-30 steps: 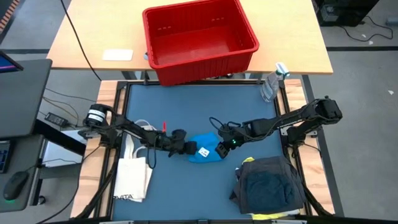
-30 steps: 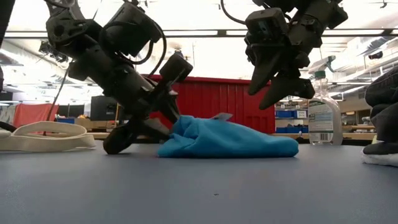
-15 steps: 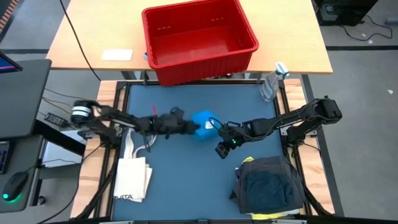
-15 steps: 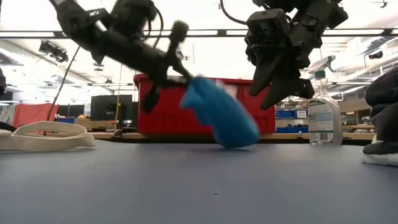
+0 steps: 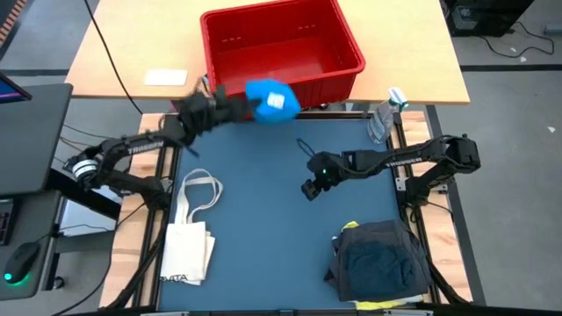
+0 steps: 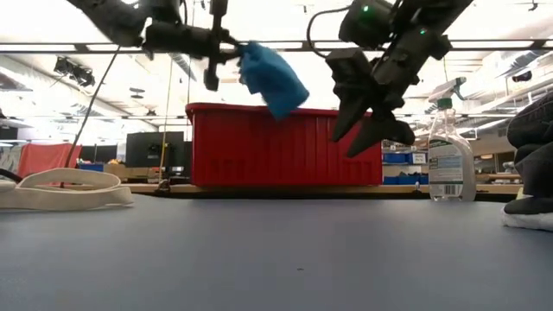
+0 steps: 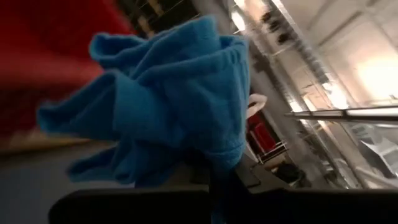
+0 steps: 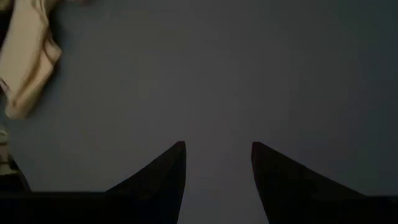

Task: Fold laundry
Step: Put the light blue boxer into the red bin

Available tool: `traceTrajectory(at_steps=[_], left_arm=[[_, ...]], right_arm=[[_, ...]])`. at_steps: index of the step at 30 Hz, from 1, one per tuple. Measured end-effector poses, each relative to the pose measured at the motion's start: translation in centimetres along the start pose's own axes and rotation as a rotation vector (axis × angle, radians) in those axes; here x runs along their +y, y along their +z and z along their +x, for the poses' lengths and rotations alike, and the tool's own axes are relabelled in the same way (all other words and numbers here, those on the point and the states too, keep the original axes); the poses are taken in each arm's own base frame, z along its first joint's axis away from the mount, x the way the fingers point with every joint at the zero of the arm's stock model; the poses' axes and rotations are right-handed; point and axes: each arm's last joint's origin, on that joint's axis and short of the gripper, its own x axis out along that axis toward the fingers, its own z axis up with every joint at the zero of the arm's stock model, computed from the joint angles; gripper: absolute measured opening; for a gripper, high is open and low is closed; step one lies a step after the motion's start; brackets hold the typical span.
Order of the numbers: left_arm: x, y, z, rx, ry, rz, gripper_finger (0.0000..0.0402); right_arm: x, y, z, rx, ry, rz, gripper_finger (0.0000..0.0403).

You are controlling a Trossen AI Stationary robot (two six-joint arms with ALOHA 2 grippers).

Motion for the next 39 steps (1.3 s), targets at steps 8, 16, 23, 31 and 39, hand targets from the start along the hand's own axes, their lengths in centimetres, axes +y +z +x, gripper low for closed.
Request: traceTrajectory(at_steps=[8,16,23,31,39], left_arm=[[-0.4,12.0,3.0,-0.018,0.072,0.227,0.0009],[8.4,19.4,6.8,0.106,0.28,0.186,0.0009],[16.9,21.0,9.5,0.22,0.367,0.094,0.0009],[21.6,19.4,10.7,0.35,0.459,0.036,0.0021],[22.1,20.1,8.4,0.426,0.536,0.054,0.0101]], right_arm=[[-3.0,4.2,-0.9,-0.09,0.061,0.12,0.0187],[-5.9,7.2,-2.1,-0.192,0.073,0.238,0.0187],[-7.6,8.3,-2.8,-0.23,0.053,0.305,0.0187],[-9.3,9.3,-3.5,-0.275,0.033,0.38,0.0187],[-10.0,9.6,-3.8,-0.289,0.026,0.402,0.0187]])
